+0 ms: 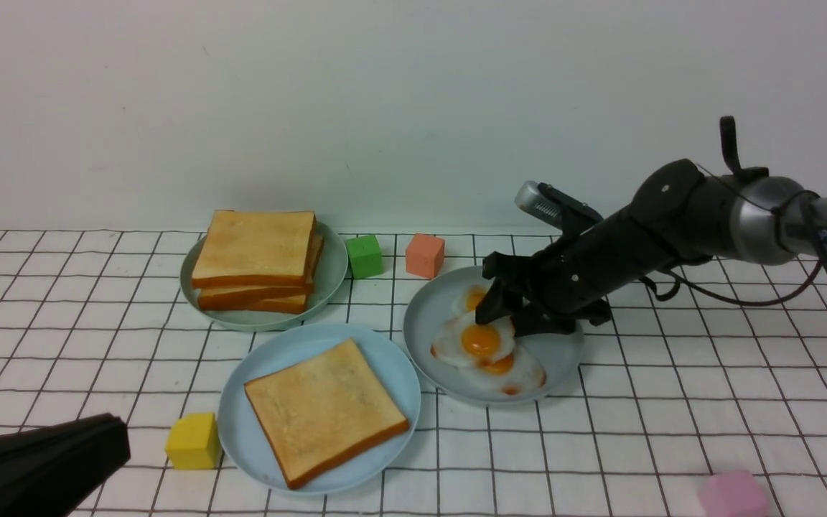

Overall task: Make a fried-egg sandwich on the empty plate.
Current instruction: Use the right arm to grab a fried egg, then use the right arm to place the fried egg on the slice of bread in the middle

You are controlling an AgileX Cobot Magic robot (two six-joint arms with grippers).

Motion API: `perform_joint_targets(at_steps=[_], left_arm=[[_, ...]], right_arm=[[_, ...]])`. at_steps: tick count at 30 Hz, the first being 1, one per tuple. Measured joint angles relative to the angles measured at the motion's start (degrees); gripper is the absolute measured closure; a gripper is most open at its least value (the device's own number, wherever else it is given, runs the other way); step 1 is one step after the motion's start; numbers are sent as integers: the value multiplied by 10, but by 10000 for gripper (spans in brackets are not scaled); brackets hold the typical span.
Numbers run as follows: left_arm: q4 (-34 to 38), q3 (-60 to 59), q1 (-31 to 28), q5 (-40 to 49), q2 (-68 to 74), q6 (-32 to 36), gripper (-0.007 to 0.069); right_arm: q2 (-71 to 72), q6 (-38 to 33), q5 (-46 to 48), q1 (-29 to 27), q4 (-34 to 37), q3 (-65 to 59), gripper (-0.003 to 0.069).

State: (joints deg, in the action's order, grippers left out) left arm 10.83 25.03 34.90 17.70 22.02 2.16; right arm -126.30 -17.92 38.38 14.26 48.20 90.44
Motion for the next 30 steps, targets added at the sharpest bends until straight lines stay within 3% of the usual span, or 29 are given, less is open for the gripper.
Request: perform_joint_targets(at_steps=[11, 21, 25, 30], left_arm=[[0, 0, 0, 0, 0, 0, 638], [-7, 0, 0, 1, 1, -6, 637], [-45, 0, 0, 10, 19, -67, 637], [-108, 0, 0, 37, 36, -140, 636]], right_arm=[[17, -1, 9, 0, -1, 0, 577], [95, -2, 70, 1, 2, 0, 582], [146, -44, 101, 32, 83, 0, 582], [139, -68, 105, 102, 120, 0, 582]])
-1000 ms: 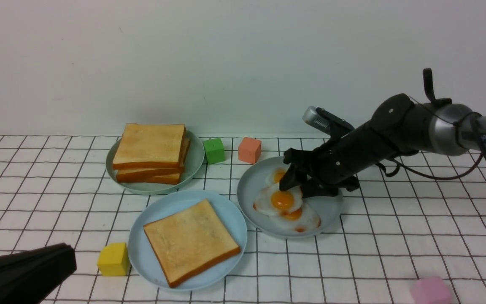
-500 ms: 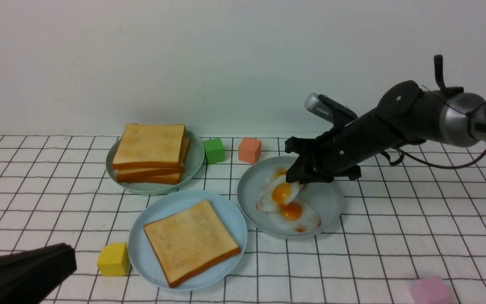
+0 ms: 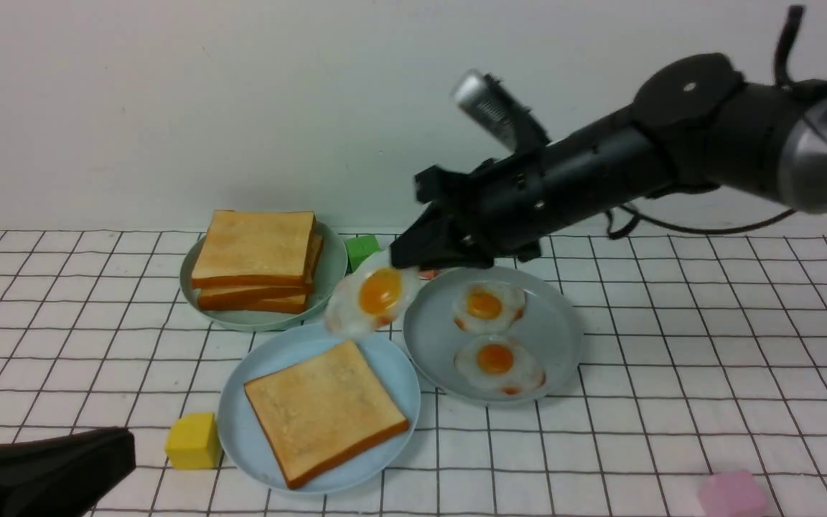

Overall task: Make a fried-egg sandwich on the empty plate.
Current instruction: Use the right arm to place the fried egg on the slice of bread in the middle, then use the left arm to grab a slice of bread

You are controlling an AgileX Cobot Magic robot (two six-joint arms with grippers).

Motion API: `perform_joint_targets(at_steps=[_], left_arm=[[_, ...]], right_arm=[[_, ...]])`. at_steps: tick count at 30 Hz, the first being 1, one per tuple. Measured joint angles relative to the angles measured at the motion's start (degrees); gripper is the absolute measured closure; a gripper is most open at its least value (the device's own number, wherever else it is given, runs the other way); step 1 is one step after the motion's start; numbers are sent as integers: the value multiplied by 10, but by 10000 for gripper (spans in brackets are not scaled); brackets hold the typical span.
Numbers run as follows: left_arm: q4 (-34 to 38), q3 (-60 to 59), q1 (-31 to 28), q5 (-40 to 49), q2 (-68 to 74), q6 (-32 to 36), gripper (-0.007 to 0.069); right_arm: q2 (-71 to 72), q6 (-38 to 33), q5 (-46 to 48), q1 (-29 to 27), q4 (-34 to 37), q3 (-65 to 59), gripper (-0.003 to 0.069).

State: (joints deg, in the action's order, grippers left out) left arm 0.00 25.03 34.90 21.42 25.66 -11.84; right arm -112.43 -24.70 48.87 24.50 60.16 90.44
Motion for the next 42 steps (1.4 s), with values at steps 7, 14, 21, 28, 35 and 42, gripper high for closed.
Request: perform_joint_targets(at_steps=[7, 14, 21, 28, 35, 42], left_arm=[[-62, 0, 0, 8, 0, -49, 634], [-62, 0, 0, 10, 0, -51, 627], [-62, 0, 0, 10, 0, -51, 624], [-62, 0, 0, 11, 0, -51, 617], [-62, 0, 0, 19, 0, -51, 610], [-62, 0, 0, 66, 12, -51, 607]], right_arm=[[-77, -14, -33, 51, 58, 0, 582], [-129, -23, -56, 52, 105, 0, 582], [-139, -23, -72, 52, 95, 0, 571], [-140, -23, -92, 52, 19, 0, 359], [-122, -17, -74, 39, -49, 0, 215], [26, 111, 53, -8, -284, -1, 400]])
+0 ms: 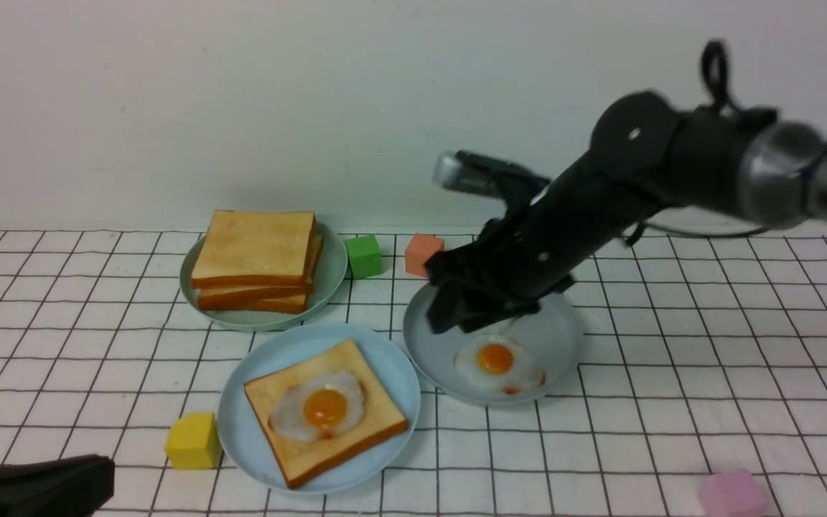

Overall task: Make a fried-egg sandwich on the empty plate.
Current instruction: Use the left arm to grab a slice of bread

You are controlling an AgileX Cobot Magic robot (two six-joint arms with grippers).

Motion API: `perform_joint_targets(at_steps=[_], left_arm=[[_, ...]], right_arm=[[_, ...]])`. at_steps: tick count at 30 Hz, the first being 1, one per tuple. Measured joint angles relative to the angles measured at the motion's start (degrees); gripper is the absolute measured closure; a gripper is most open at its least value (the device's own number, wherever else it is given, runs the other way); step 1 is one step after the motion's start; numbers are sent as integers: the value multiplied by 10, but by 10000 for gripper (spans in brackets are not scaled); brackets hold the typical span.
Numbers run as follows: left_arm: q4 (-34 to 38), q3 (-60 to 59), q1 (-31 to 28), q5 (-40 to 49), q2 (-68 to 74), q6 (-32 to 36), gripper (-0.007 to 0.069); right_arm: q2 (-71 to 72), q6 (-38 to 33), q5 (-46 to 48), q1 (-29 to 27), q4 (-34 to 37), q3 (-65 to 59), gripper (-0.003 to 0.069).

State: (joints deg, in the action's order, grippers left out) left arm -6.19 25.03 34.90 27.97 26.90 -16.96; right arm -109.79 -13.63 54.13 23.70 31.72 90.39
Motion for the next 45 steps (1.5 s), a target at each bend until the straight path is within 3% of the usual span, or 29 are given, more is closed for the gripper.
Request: perform_joint_targets(at_steps=[2, 7, 12, 16, 20, 25, 26, 28, 39, 45], left_arm=[[5, 1, 0, 12, 24, 0, 619], [17, 45, 0, 71, 124, 0, 638], [20, 121, 0, 90, 224, 13, 638], [21, 202, -6, 101, 342, 66, 638], [68, 312, -77, 128, 469, 176, 638], [144, 432, -173, 130, 589, 416, 638], [146, 432, -173, 130, 589, 416, 638], [168, 482, -198, 135, 638, 506, 638], [155, 643, -277, 214, 816, 641, 638], [142, 669, -290, 221, 851, 707, 624]], right_arm=[[60, 52, 70, -2, -106, -2, 515], [211, 127, 135, 15, -224, -60, 659], [339, 155, 117, 24, -238, -137, 663], [457, 161, 101, 25, -241, -205, 657], [580, 161, 100, 25, -246, -262, 653], [702, 150, 72, 25, -246, -304, 652], [702, 150, 72, 25, -246, -304, 652], [739, 149, 64, 25, -247, -314, 652], [748, 136, 85, 25, -247, -319, 648], [748, 136, 86, 25, -247, -319, 648]])
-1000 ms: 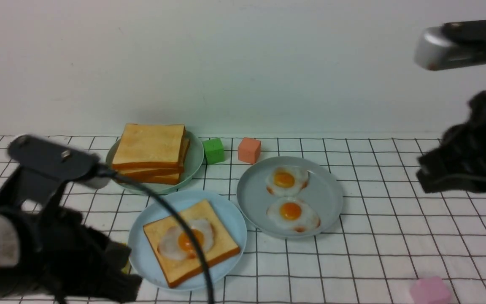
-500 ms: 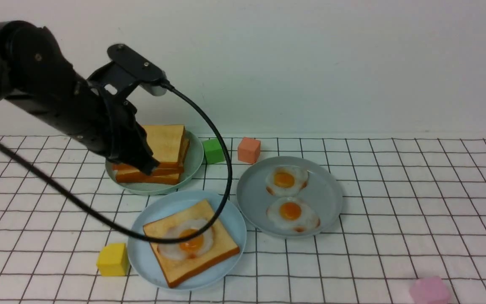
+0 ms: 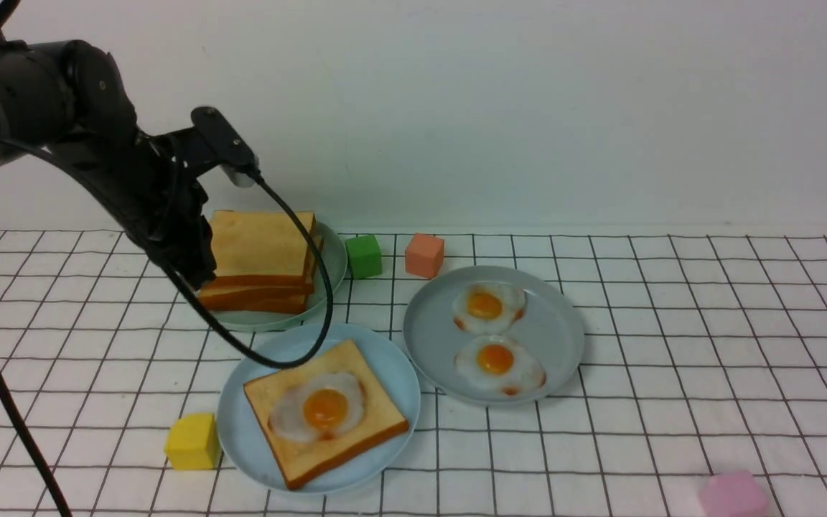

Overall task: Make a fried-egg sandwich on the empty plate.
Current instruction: Use the left arm to grab a slice of bread

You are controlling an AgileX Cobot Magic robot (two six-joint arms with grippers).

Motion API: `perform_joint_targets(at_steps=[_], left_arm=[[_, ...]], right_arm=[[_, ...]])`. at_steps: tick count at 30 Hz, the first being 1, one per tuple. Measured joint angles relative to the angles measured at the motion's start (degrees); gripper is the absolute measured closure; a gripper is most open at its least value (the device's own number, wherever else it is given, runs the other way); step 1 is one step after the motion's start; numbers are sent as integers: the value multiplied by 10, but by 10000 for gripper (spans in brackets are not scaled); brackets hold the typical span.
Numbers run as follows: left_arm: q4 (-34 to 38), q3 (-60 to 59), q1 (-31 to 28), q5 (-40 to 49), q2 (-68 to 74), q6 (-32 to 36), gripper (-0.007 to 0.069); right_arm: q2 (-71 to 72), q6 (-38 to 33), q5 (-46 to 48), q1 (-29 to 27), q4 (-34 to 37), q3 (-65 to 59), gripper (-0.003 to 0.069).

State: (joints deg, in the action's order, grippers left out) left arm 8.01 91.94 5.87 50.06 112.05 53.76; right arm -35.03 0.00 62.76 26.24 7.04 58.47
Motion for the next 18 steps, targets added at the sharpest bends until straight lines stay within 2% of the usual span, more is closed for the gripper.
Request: perform_joint_targets(at_steps=[3, 6, 8, 9, 10, 11, 14, 18], left_arm=[[2, 0, 0, -13, 2, 41, 554], [5, 2, 0, -54, 6, 67, 389], [3, 2, 0, -64, 8, 69, 340], [3, 2, 0, -77, 13, 70, 270], [3, 2, 0, -78, 14, 70, 254], [3, 2, 0, -85, 20, 72, 207], [0, 2, 0, -107, 38, 74, 152], [-18, 2, 0, -138, 60, 74, 146]], right_arm=[[-1, 0, 0, 0, 0, 0, 648], [-10, 0, -2, 0, 0, 0, 647], [-12, 0, -2, 0, 1, 0, 645], [-15, 0, -2, 0, 4, 0, 645], [-15, 0, -2, 0, 5, 0, 645], [-16, 0, -2, 0, 11, 0, 645], [-16, 0, -4, 0, 15, 0, 643], [-16, 0, -4, 0, 15, 0, 643]])
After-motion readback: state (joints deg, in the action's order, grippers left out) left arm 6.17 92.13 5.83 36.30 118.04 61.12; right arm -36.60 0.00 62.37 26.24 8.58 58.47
